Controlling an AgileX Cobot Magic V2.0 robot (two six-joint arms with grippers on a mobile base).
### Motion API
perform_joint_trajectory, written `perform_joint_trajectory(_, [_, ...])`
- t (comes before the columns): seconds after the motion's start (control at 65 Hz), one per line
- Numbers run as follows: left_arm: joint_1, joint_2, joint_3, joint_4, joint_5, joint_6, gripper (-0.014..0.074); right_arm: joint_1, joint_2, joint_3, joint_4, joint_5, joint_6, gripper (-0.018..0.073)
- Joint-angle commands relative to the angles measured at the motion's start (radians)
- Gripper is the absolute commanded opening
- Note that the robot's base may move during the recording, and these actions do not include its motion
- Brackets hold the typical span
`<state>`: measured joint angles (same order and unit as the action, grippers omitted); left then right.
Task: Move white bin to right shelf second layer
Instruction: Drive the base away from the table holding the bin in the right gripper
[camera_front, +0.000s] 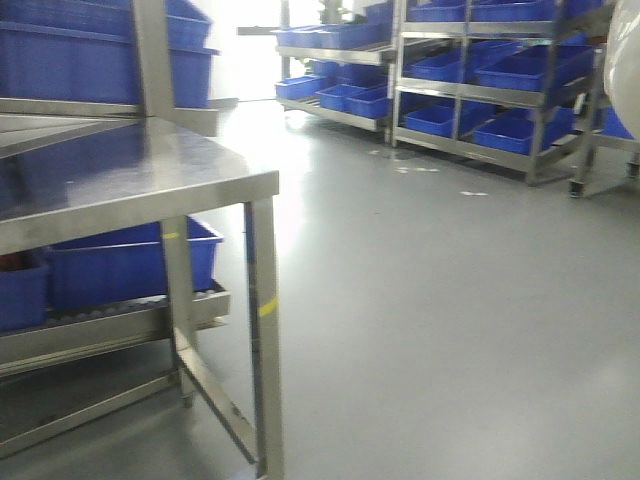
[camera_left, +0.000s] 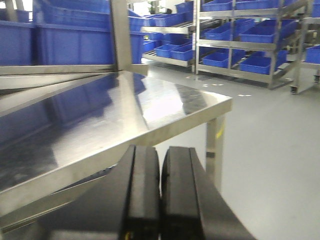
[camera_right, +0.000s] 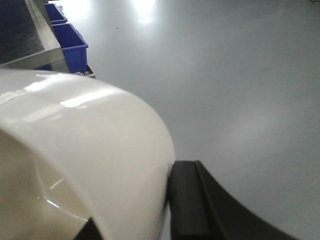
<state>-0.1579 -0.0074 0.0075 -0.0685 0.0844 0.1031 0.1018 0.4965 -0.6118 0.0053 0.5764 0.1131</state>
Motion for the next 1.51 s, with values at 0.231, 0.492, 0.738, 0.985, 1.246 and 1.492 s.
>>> perform_joint_trajectory(0.231, [-0.001, -0.014, 0.037, -0.005, -0.084, -0.004, 0.0085, -0.008, 0.001, -0.031, 0.004, -0.101, 0.002, 0.0057])
perform_joint_trajectory(0.492, [-0.001, -0.014, 0.037, -0.005, -0.084, -0.004, 0.0085, -0.008, 0.001, -0.031, 0.004, -0.101, 0.002, 0.0057])
perform_joint_trajectory(0.738, [-0.001, -0.014, 0.037, -0.005, -0.084, -0.004, 0.0085, -0.008, 0.001, -0.031, 0.004, -0.101, 0.002, 0.0057])
perform_joint_trajectory(0.985, [-0.001, -0.014, 0.037, -0.005, -0.084, -0.004, 0.0085, -0.008, 0.001, -0.031, 0.004, -0.101, 0.002, 0.0057])
perform_joint_trajectory(1.246, [-0.001, -0.014, 0.037, -0.005, -0.084, -0.004, 0.0085, -0.008, 0.001, -0.031, 0.004, -0.101, 0.002, 0.0057])
perform_joint_trajectory(1.492, [-0.001, -0.014, 0.037, -0.005, -0.084, -0.004, 0.0085, -0.008, 0.001, -0.031, 0.004, -0.101, 0.002, 0.0057])
